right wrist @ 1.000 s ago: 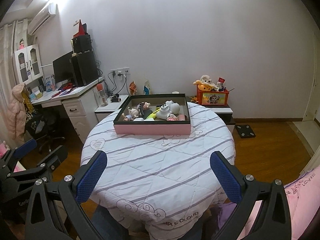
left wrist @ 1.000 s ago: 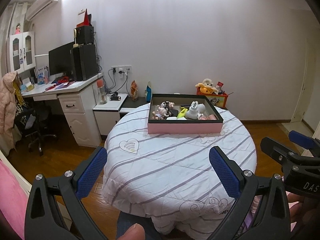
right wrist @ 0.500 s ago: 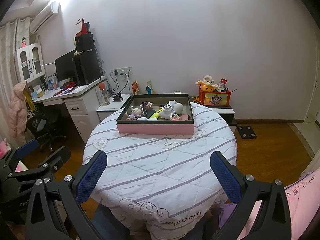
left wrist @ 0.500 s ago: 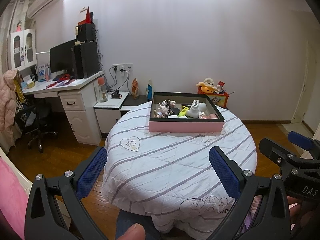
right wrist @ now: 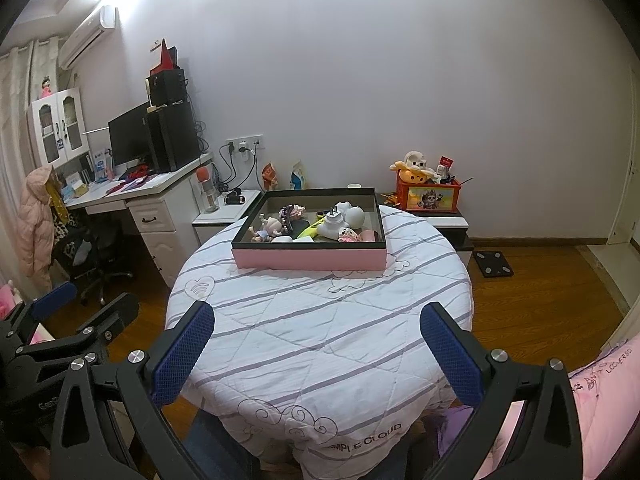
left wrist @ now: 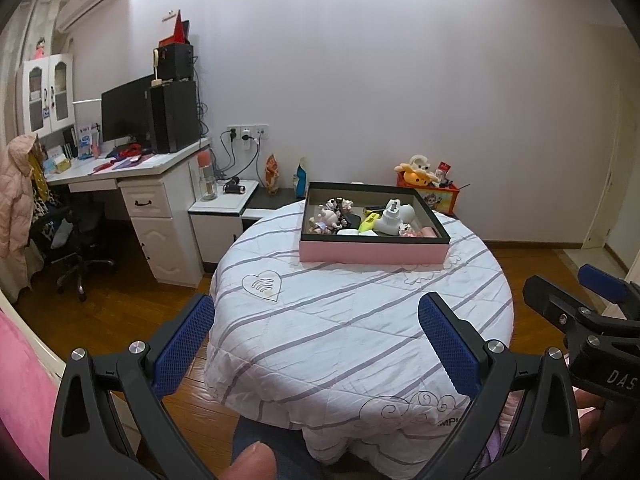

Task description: Organize rigid objects

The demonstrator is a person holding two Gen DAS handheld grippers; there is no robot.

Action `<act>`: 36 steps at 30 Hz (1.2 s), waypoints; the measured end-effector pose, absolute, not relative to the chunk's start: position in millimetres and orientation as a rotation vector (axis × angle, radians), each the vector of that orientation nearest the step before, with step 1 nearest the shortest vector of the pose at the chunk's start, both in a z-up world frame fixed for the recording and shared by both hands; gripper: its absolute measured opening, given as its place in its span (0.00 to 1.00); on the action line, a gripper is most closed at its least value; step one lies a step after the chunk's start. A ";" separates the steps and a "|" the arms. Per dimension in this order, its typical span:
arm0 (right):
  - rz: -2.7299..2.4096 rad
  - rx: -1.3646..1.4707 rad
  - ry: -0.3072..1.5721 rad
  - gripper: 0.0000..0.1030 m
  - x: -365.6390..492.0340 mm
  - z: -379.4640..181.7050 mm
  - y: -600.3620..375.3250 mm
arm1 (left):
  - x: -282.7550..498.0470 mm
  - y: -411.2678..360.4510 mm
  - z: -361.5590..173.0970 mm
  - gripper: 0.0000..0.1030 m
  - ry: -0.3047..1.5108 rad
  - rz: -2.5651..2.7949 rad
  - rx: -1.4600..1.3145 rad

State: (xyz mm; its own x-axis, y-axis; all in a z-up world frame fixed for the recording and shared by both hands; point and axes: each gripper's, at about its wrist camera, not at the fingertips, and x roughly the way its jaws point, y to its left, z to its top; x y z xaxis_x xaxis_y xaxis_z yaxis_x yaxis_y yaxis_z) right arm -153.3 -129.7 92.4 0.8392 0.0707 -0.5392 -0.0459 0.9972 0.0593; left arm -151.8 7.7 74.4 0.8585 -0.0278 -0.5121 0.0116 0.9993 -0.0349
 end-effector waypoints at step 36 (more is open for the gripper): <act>0.053 0.052 0.578 1.00 -151.5 90.8 -133.7 | -142.6 5.3 70.2 1.00 0.608 -0.039 -0.049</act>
State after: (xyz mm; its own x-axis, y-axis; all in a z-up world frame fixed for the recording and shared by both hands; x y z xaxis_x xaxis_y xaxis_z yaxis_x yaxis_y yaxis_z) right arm -151.5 -133.7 90.8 0.8360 0.0646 -0.5449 -0.0351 0.9973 0.0644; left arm -142.6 5.3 70.2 0.8204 -0.0514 -0.5695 0.0224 0.9981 -0.0578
